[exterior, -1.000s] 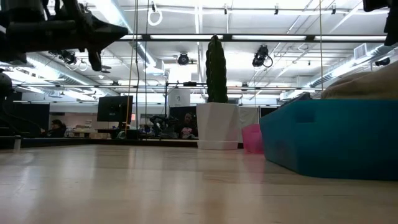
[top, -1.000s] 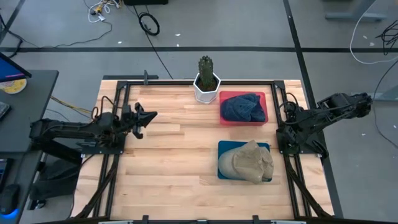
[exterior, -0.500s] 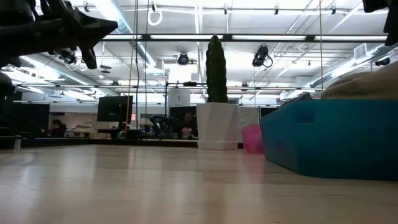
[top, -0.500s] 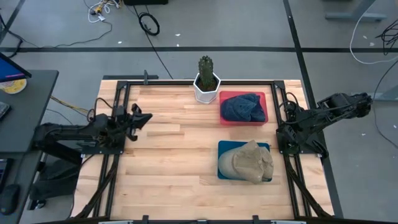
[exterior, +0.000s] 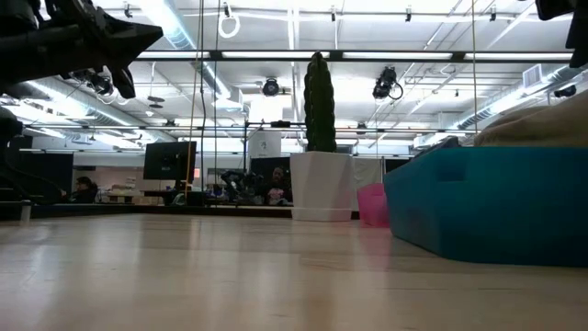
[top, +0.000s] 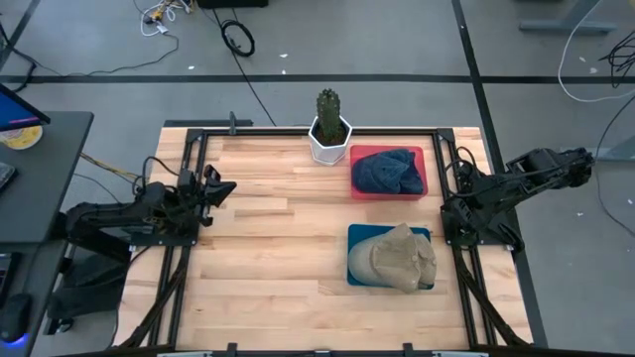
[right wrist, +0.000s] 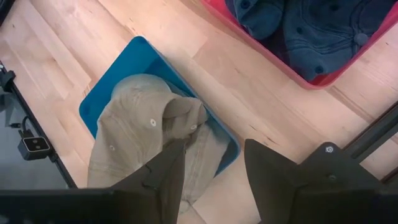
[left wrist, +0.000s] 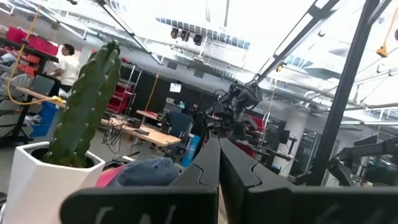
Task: Pick & Place hat
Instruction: Return to Home Position
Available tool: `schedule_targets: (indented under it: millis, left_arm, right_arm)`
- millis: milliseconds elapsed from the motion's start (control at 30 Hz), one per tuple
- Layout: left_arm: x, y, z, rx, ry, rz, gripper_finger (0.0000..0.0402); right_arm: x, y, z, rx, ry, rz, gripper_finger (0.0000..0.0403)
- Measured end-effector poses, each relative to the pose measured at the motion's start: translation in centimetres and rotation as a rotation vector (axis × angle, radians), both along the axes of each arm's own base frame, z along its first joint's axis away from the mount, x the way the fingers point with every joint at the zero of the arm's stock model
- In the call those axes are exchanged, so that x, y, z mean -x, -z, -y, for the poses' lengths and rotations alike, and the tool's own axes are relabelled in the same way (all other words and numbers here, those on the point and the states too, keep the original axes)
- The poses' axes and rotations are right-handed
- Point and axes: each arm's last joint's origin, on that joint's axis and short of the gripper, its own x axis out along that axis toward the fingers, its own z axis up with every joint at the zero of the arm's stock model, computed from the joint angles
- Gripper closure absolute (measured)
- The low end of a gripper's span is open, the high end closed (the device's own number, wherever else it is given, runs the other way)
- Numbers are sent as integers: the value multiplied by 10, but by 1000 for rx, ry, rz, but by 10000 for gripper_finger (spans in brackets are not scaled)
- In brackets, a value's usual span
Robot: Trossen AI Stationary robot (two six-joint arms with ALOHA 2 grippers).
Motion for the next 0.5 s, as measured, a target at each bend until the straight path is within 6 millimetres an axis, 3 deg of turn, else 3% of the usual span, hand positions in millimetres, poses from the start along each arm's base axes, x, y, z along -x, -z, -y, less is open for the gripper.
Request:
schedule_targets:
  millis: [300,500]
  left_arm:
    - [1,10,0,18,3,-92,399]
    - [-3,27,-1,104,-2,-259,399]
  right_arm:
    - [0,0,0,-1,2,0,234]
    - [0,0,0,1,-1,-2,234]
